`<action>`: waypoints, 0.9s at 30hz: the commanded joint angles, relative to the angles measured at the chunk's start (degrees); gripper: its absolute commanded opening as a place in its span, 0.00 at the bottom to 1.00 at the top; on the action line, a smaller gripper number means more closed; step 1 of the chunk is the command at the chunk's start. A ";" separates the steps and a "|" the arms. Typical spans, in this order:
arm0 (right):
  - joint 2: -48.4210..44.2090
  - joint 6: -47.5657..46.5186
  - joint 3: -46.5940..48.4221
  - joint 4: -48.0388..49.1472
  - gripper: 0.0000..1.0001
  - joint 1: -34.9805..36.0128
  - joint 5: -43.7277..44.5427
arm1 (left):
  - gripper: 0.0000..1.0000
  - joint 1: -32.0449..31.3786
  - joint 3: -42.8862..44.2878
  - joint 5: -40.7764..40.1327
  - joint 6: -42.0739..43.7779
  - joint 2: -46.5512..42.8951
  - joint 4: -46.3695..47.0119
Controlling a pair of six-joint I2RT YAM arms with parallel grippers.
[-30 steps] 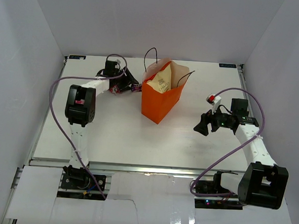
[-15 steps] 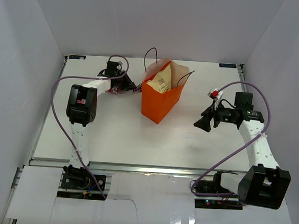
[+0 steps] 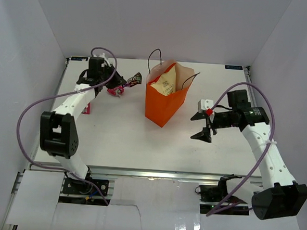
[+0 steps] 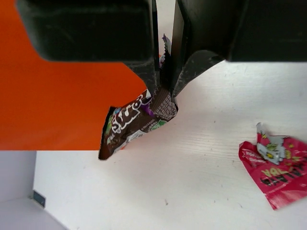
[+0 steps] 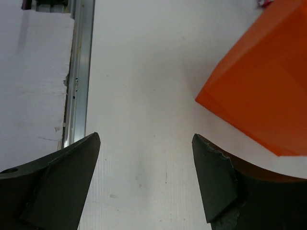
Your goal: Place the snacks into the paper bag
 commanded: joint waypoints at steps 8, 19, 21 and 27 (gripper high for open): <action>0.66 11.43 10.89 17.71 0.84 18.98 19.51 | 0.00 1.15 -8.98 -15.13 2.66 -30.10 -6.47; 10.32 1.63 21.62 39.43 0.94 32.88 36.03 | 0.00 1.07 -8.89 7.46 -6.73 -38.55 -6.46; 12.08 -1.70 23.11 41.20 0.98 35.86 37.79 | 0.00 1.07 -9.86 10.17 -8.32 -39.26 -6.82; 18.58 -8.22 26.19 44.80 0.97 43.25 45.95 | 0.00 1.07 -11.79 14.49 -11.93 -41.01 -8.75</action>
